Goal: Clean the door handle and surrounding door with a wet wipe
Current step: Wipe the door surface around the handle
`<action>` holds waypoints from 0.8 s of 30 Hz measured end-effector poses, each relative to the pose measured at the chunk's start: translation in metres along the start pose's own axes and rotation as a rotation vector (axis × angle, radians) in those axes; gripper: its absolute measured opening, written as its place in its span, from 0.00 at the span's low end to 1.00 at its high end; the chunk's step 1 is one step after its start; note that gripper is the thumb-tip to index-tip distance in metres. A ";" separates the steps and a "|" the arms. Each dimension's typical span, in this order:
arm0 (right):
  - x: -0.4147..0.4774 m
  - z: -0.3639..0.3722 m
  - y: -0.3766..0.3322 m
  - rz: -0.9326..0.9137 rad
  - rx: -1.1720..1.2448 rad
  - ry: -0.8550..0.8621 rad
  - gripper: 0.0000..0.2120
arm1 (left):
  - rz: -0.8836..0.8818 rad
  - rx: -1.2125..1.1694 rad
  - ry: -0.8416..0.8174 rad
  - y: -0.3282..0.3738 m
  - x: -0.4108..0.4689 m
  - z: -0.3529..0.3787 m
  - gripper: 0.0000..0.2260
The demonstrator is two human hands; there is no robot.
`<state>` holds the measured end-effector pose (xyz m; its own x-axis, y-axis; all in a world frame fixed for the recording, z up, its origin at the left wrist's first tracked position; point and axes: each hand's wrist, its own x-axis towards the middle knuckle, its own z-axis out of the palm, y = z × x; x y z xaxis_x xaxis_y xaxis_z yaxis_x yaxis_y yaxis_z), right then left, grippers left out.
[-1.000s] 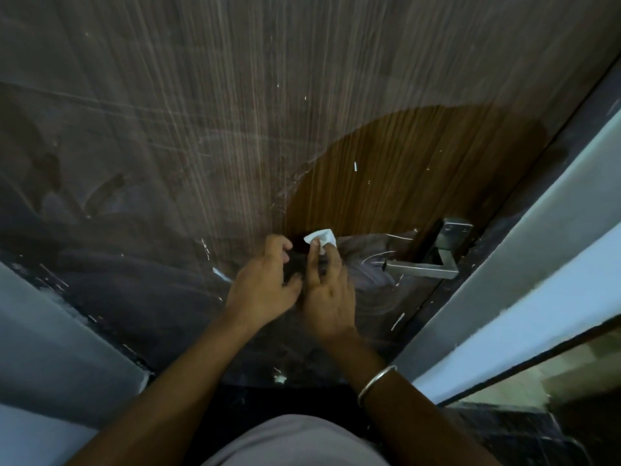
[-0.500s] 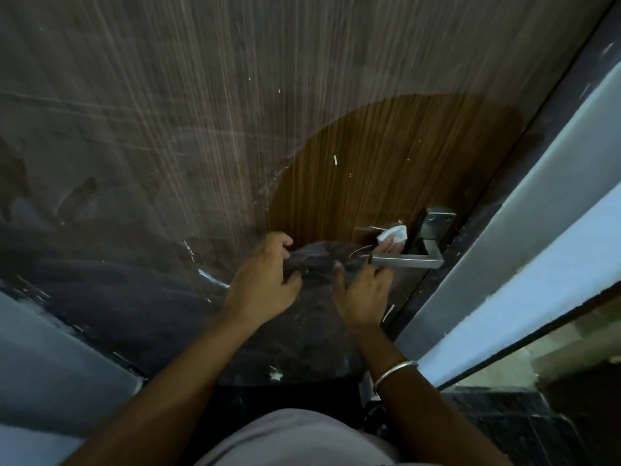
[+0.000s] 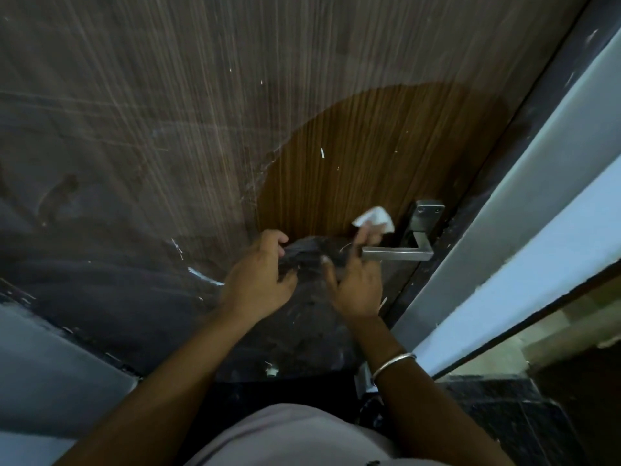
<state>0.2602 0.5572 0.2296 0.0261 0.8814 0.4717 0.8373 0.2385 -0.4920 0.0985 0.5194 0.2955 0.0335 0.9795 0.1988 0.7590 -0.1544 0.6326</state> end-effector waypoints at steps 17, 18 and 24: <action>-0.020 0.005 0.008 -0.015 -0.067 -0.166 0.37 | -0.015 -0.013 -0.030 0.002 -0.002 0.005 0.23; -0.020 0.005 0.012 0.002 -0.072 -0.155 0.36 | -0.019 -0.019 -0.039 0.002 -0.001 0.005 0.23; -0.023 0.008 0.018 0.327 0.069 -0.098 0.34 | -0.050 -0.021 -0.031 -0.005 -0.004 0.002 0.24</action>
<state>0.2703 0.5447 0.2037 0.2313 0.9499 0.2102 0.7541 -0.0386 -0.6556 0.0955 0.5166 0.2898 0.0164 0.9895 0.1437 0.7465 -0.1078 0.6567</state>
